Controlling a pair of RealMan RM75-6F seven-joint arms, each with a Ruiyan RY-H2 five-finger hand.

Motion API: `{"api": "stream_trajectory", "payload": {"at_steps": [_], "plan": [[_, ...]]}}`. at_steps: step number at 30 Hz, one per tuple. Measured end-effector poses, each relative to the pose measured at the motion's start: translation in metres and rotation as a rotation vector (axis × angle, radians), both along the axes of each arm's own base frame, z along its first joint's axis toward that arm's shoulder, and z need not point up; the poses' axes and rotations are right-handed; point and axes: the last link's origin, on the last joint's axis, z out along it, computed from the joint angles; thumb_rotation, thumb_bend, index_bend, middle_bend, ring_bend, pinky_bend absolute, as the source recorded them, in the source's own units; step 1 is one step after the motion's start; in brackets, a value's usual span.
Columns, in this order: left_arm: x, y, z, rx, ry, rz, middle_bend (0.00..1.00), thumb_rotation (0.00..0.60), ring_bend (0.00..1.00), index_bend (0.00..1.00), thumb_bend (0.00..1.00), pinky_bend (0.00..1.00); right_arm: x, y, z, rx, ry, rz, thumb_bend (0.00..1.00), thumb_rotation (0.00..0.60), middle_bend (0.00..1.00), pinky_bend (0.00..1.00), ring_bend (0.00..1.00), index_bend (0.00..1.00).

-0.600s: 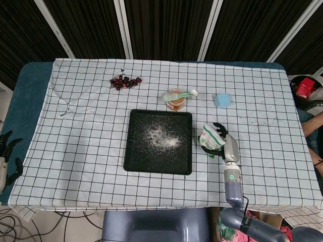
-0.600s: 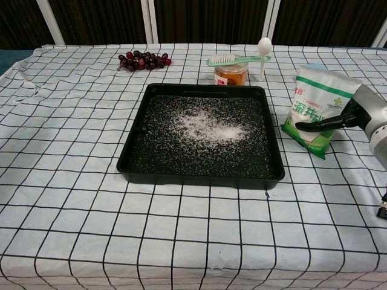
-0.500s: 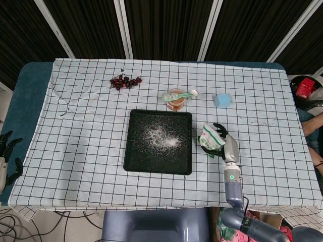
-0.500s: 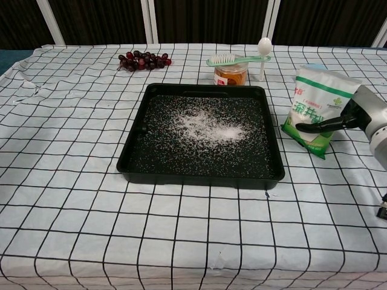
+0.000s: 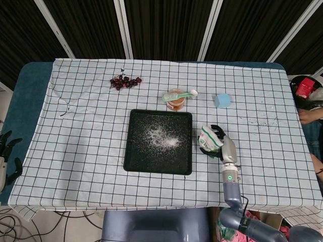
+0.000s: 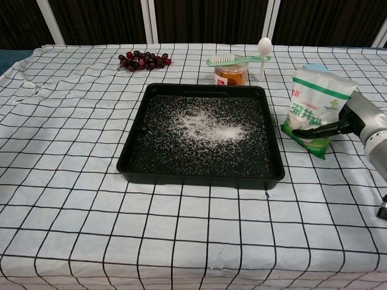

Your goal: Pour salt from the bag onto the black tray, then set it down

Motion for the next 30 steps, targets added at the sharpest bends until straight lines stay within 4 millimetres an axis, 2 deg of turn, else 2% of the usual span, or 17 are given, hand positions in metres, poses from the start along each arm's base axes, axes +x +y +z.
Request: {"api": "stream_trajectory", "payload": {"at_steps": [6,12,17,25,30], "plan": [[0.000,0.000,0.000,0.002,0.000,0.000,0.03,0.600,0.00,0.20,0.66,0.00,0.000,-0.002,-0.001,-0.005,0.008,0.004,0.08,0.600,0.26,0.28,0.32,0.27],[0.000,0.000,0.000,0.002,-0.002,0.002,0.03,0.600,0.00,0.20,0.65,0.00,0.000,-0.003,-0.004,0.001,0.016,0.004,0.26,0.600,0.28,0.28,0.33,0.32],[0.000,0.000,0.002,0.006,-0.005,0.003,0.03,0.600,0.00,0.20,0.65,0.00,0.000,-0.006,-0.006,0.008,0.028,0.013,0.39,0.600,0.34,0.29,0.39,0.42],[0.000,0.000,0.002,0.005,-0.004,0.005,0.03,0.600,0.00,0.20,0.66,0.00,0.003,-0.010,0.001,-0.017,0.005,0.046,0.41,0.600,0.35,0.31,0.40,0.44],[0.000,0.000,0.002,0.007,-0.006,0.005,0.03,0.600,0.00,0.21,0.65,0.00,0.004,-0.015,0.016,-0.042,0.008,0.077,0.41,0.600,0.36,0.31,0.41,0.44]]}}
